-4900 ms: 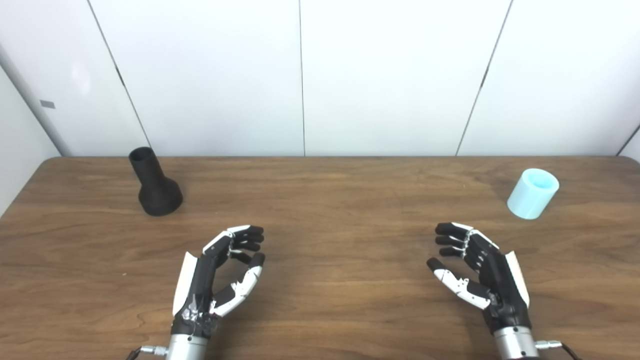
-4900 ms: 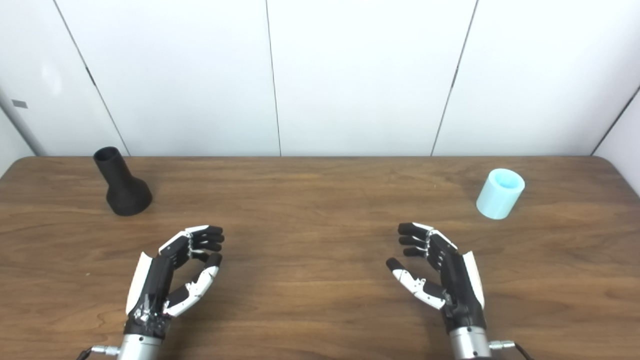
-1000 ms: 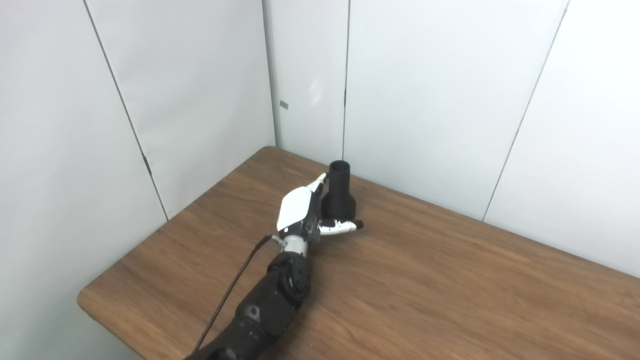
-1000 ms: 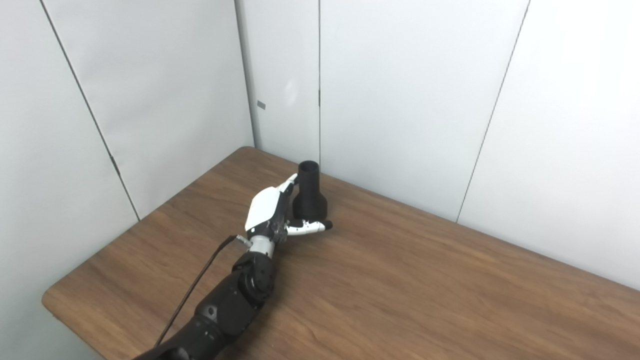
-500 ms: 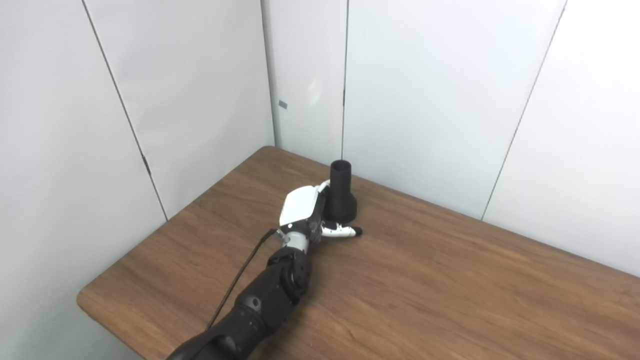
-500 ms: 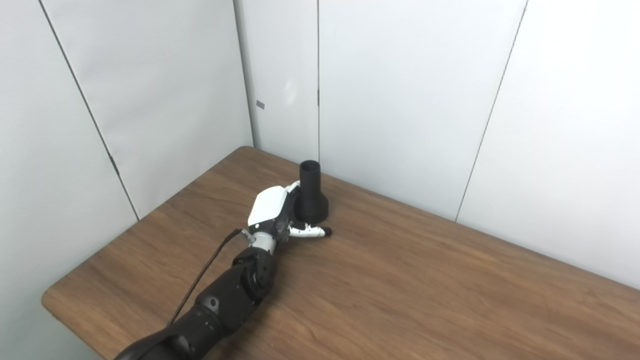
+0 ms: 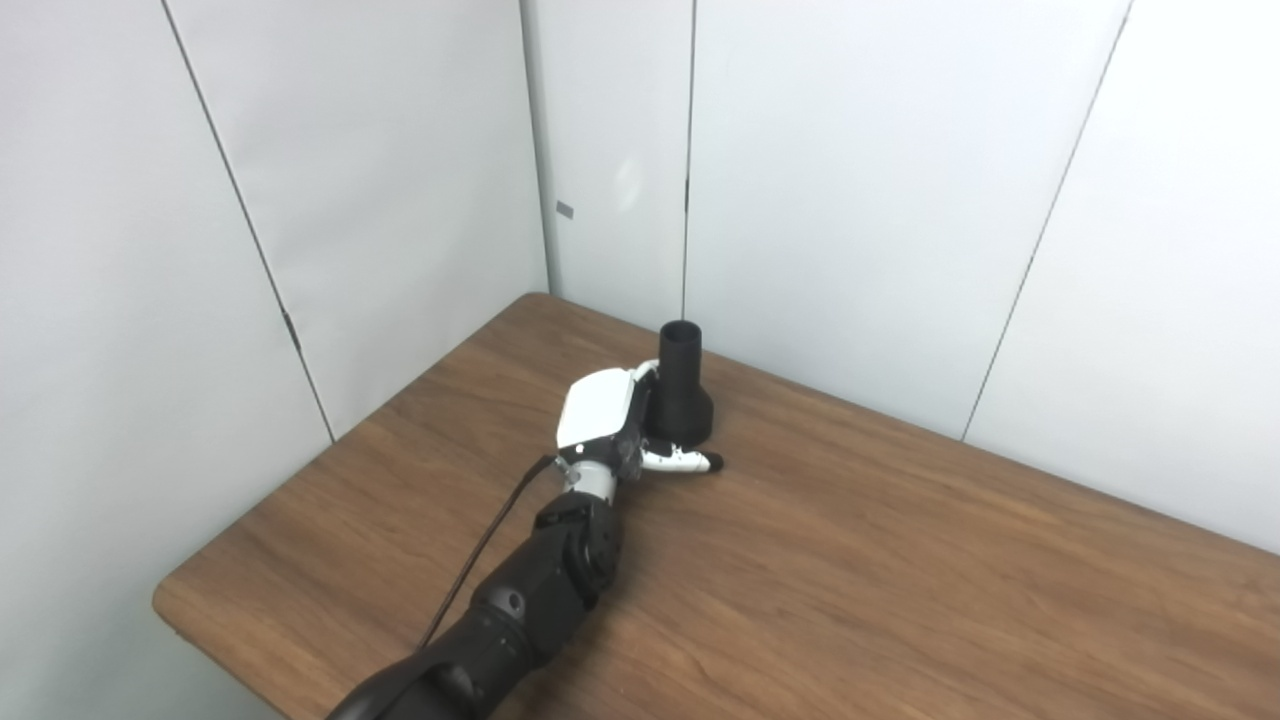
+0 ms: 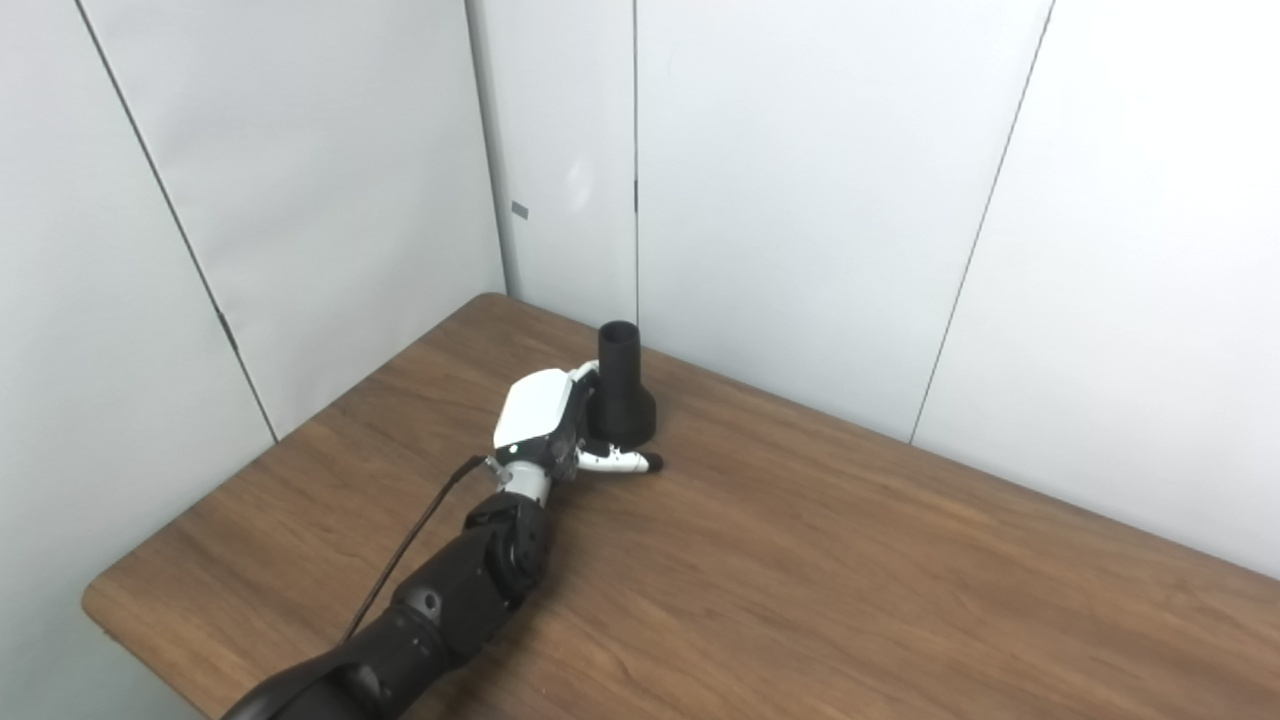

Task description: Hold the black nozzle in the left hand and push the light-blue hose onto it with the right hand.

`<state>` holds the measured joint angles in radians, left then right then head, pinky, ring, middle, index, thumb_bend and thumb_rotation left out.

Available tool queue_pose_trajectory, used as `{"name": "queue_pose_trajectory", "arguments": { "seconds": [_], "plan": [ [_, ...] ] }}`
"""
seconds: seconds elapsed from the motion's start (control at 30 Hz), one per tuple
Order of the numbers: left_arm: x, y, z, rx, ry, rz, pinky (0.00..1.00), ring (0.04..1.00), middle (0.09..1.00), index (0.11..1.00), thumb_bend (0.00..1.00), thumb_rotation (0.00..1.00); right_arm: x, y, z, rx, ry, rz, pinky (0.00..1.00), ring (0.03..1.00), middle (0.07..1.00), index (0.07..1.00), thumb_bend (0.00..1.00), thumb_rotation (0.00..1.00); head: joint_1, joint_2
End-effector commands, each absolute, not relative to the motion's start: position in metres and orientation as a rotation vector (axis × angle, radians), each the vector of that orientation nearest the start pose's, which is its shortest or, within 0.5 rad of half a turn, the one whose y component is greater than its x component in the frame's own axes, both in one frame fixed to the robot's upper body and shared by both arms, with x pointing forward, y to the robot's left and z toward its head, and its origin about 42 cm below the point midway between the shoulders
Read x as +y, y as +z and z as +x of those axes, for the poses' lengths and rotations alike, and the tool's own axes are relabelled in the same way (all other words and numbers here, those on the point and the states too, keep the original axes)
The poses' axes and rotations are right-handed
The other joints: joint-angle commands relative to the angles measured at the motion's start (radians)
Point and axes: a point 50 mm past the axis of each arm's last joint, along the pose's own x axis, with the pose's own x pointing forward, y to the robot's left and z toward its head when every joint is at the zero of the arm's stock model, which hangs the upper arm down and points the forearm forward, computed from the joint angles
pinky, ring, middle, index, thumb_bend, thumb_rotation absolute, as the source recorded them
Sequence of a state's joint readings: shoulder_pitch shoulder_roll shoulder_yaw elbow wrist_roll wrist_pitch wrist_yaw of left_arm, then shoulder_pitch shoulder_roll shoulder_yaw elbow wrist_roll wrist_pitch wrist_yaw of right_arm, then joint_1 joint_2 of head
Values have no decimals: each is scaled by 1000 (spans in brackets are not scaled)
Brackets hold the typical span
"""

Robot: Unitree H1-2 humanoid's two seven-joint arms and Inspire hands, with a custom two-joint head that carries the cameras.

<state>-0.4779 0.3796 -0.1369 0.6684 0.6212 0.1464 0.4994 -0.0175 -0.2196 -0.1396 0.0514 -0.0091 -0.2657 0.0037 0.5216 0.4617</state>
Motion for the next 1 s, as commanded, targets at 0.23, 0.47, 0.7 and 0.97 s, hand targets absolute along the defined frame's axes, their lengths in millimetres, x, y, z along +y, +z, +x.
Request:
{"name": "queue_pose_trajectory", "arguments": {
  "seconds": [0.23,0.47,0.7,0.97],
  "plan": [
    [347,68,398,77,492,1164,837,667,709,741,981,195,-324,114,274,-219,-126,-226,485,610,648,612,663,731,-2,10],
    [348,63,396,30,523,1211,769,625,679,705,948,157,-324,116,272,-219,-120,-229,488,614,649,616,668,723,-6,12],
    [346,63,394,-6,533,1233,744,595,657,679,928,93,-323,118,270,-215,-121,-224,491,615,650,611,659,721,-6,14],
    [349,63,395,12,492,1261,762,624,664,689,980,168,-323,118,271,-211,-118,-223,505,627,659,620,664,724,-4,16]
  ]
}}
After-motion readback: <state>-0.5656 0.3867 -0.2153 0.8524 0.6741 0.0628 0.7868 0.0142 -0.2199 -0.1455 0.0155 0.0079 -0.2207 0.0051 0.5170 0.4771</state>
